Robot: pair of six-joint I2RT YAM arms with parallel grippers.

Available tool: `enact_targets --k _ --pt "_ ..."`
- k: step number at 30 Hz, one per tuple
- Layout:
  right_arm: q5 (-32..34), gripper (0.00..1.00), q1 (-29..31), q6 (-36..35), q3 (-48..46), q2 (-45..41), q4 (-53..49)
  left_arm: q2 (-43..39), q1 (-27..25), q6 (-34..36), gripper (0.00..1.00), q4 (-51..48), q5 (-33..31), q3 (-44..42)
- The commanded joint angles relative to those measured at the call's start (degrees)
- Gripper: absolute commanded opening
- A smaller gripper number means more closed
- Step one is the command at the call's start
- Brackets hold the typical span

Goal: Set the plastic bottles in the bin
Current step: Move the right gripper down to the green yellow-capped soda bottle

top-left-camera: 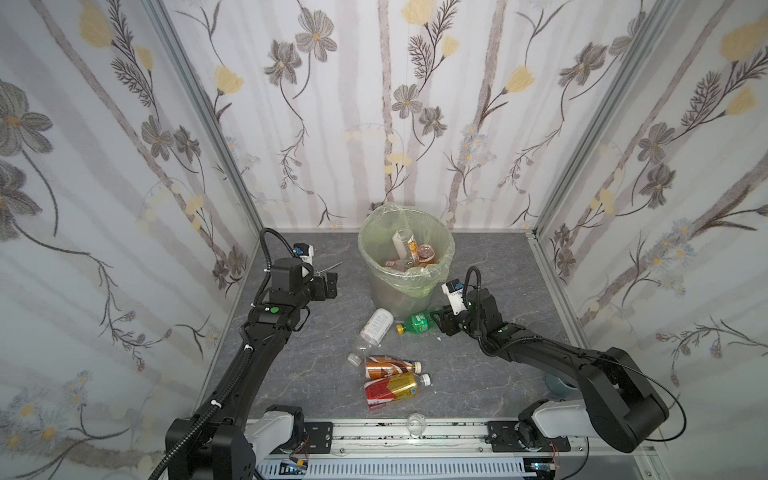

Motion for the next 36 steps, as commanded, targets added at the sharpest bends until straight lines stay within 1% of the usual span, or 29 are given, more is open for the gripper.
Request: enact_targets --k 1,6,10,17,22,29,30,32,36 --pt "-0.2 0.55 -1.2 4.0 1.7 2.0 4.4 -0.2 0.0 0.4 0.99 1.0 -0.7 -0.3" --pt "-0.5 0.53 -2.9 5.7 3.5 6.8 4.1 -0.2 0.1 0.4 0.99 1.0 -0.8 -0.2" --pt "-0.2 0.52 -2.9 6.7 4.9 9.6 2.4 -0.2 0.0 0.5 0.99 1.0 -0.8 -0.2" --pt "-1.3 0.49 -2.8 8.1 3.9 11.3 0.2 -0.1 0.0 0.6 0.99 1.0 -0.8 -0.2" --pt "-2.9 0.48 -2.4 9.8 -0.9 8.0 0.8 -0.1 0.0 0.6 0.99 1.0 -0.9 -0.2" --pt "-4.5 0.49 -0.9 11.1 -3.7 3.4 -4.1 -0.2 0.0 0.5 0.99 1.0 -0.7 -0.1" --pt "-4.9 0.50 -0.5 10.9 -3.5 1.3 -4.8 -0.2 0.0 0.5 0.99 1.0 -0.7 -0.1" --pt "-5.0 0.52 0.5 10.2 -3.0 -0.1 -6.8 -0.3 0.0 0.5 0.99 1.0 -0.7 -0.1" --pt "-3.2 0.58 1.4 5.8 0.2 -2.9 -13.4 -0.5 0.0 0.5 0.99 1.0 -0.7 -0.2"
